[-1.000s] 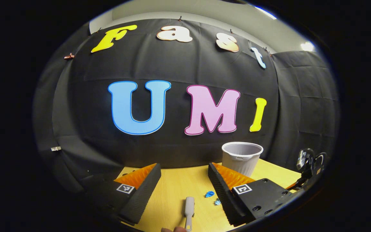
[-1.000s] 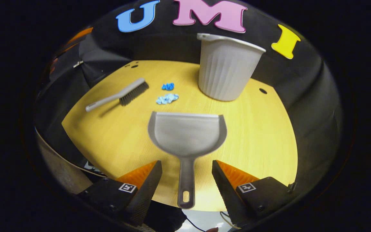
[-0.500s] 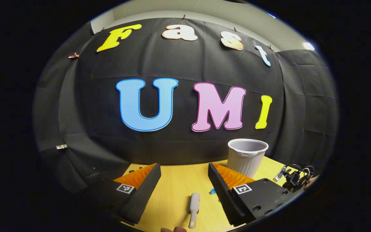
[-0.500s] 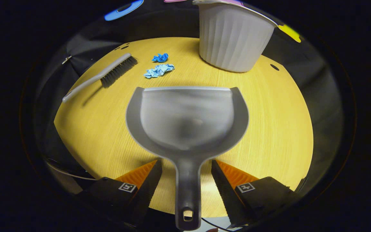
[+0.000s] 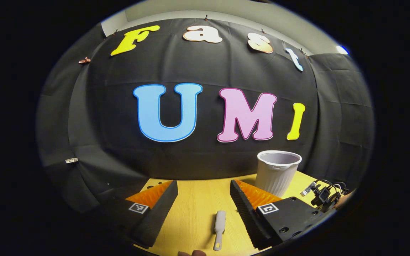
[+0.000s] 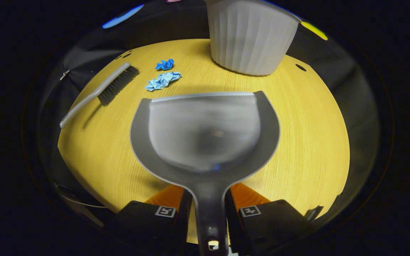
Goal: Pick up the small broom and dustpan from the desktop, sweep the trash into the dustpan with the broom, and then empty the trash into the garbage bin.
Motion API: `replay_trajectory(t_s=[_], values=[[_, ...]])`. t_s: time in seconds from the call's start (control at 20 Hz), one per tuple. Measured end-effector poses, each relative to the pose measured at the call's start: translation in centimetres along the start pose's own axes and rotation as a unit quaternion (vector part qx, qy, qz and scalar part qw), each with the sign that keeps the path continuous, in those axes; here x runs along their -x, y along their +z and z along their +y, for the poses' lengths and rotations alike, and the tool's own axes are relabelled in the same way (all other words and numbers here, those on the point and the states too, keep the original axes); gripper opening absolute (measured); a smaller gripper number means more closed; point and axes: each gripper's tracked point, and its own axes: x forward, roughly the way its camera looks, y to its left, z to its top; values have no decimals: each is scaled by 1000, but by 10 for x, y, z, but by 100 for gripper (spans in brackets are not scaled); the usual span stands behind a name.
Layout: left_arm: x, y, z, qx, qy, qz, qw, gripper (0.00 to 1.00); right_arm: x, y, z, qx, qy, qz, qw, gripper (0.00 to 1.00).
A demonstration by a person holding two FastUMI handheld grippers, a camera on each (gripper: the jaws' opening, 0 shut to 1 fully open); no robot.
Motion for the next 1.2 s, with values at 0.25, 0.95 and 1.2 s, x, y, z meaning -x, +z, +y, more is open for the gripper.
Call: replay_trajectory(t_s=[0.25, 0.95, 1.2], values=[[-8, -27, -4, -4, -16, 33, 999, 95, 3, -1, 0, 18, 4, -12, 1000, 38], [-27, -201, -39, 15, -117, 328, 937, 96, 60, -7, 6, 126, 50, 5, 991, 37], [-42, -250, -38, 10, -110, 394, 912, 96, 60, -2, 3, 132, 42, 2, 990, 37]])
